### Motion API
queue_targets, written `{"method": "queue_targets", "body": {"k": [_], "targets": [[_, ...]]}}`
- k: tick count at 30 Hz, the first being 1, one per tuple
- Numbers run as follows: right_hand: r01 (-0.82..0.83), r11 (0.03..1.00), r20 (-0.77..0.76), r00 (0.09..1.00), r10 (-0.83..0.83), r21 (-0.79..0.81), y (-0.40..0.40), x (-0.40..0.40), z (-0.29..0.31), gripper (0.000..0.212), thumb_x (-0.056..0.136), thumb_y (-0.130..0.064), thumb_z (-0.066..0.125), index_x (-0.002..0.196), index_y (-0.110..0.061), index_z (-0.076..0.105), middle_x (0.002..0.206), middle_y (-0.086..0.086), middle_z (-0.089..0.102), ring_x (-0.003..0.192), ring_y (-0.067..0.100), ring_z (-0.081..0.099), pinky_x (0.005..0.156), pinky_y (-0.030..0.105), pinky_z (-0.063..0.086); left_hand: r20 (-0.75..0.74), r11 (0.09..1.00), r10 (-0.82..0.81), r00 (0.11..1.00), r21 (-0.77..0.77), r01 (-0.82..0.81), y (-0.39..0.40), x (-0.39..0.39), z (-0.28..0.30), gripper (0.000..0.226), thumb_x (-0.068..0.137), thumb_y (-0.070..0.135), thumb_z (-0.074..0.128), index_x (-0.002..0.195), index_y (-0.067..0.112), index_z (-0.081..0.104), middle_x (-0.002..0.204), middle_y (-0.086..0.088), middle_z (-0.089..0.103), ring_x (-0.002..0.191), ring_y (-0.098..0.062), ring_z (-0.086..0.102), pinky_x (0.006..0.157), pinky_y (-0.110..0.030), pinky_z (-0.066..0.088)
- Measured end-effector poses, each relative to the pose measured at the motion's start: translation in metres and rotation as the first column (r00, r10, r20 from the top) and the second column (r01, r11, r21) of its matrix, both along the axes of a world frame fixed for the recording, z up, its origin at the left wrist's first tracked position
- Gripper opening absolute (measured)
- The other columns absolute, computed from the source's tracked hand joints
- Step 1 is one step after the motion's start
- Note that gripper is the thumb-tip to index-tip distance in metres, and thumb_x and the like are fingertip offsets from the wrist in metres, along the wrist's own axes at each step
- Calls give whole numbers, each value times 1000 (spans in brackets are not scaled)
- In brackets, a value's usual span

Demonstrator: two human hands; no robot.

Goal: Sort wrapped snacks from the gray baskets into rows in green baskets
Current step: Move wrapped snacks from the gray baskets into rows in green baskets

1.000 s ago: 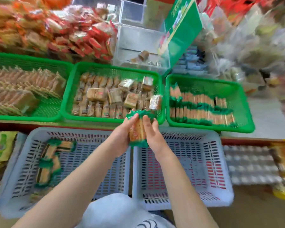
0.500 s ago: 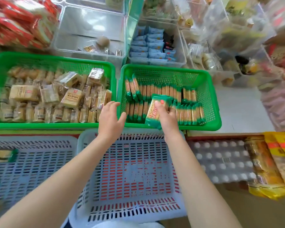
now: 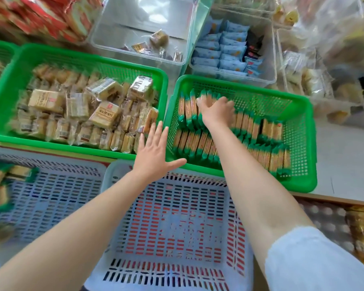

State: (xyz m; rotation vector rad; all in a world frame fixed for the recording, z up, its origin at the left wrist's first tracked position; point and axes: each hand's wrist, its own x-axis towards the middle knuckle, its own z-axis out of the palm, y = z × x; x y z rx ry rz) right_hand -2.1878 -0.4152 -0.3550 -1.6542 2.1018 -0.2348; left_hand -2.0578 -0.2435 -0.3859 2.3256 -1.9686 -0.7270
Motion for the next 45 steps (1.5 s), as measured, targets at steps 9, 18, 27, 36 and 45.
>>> {"method": "queue_targets", "body": {"k": [9,18,27,36,45], "targets": [[-101,987,148,982,119,-123,12,-18,-19,41,93,-52,59,116,-19,53,121,8,42,115,28,44,84,32,37,-26,1000,-12,1000,3,12,0,3,-2,109,82,86,27,158,19,-16,163,0,-30,148,-16,-30,120,-44,-16],[1,991,91,996,11,-134,23,-4,-34,37,89,-46,68,112,-23,51,125,10,45,115,29,43,83,31,34,-61,999,-33,998,38,35,-1,7,3,107,86,82,35,158,20,-15,163,1,-29,149,-16,-29,121,-45,-14],[121,902,271,962,-5,-414,105,32,-5,24,93,-36,66,101,-14,64,108,8,57,102,27,54,83,40,48,-776,949,259,575,94,-302,14,58,50,35,100,36,56,132,21,61,132,2,64,124,-15,58,102,-32,47],[-293,952,585,759,286,-85,278,216,1,26,102,-27,55,83,-10,63,71,5,64,66,19,60,63,34,47,-456,823,553,697,166,-544,202,277,9,18,104,26,51,111,23,68,107,2,72,95,-13,67,82,-33,53],[-555,511,484,829,280,656,429,388,-107,33,103,-31,53,132,-15,53,128,8,60,100,26,64,84,36,55,61,842,479,876,249,-478,412,438,-64,92,92,55,62,159,10,17,168,-8,1,155,-24,5,123,-41,17]]}}
